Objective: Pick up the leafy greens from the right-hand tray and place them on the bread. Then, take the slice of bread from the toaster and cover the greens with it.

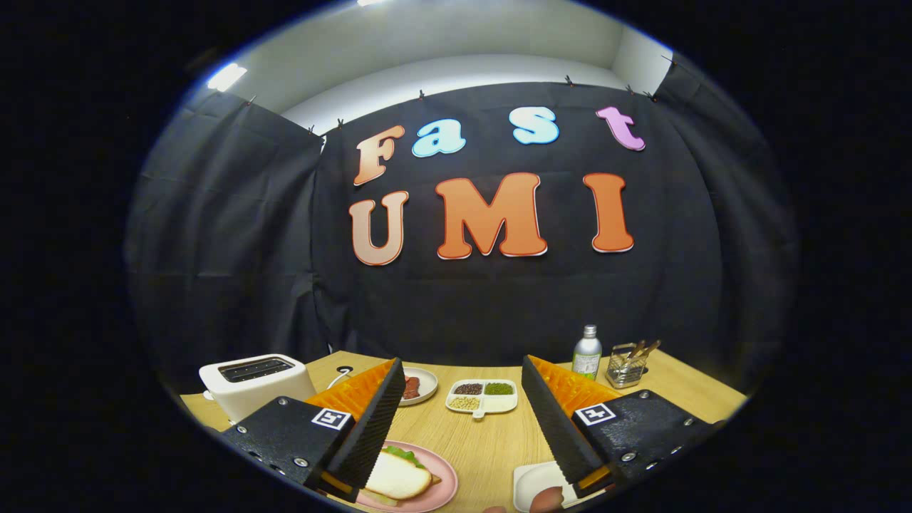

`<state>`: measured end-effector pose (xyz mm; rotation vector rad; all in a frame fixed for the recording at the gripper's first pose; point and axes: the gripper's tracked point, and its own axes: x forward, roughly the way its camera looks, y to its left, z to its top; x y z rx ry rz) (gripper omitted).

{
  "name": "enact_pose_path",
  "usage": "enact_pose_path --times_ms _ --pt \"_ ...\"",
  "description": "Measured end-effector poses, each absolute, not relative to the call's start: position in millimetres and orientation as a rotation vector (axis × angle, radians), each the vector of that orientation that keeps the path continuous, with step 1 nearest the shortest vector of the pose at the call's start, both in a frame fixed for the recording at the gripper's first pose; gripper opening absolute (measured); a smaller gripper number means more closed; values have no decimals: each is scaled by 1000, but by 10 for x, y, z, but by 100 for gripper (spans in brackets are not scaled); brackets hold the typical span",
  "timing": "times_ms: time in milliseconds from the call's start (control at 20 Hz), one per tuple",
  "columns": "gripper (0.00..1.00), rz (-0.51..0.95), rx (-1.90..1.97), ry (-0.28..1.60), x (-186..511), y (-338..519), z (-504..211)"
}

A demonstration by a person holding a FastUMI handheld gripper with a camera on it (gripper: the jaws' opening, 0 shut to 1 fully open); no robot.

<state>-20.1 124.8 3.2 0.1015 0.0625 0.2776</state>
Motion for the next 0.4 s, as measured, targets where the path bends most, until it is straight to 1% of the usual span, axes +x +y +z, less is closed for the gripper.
enact_pose_path --times_ms 100,400 --pt "98 262 49 -10 -194 1211 128" --pt "99 261 -73 -127 -289 1298 265"
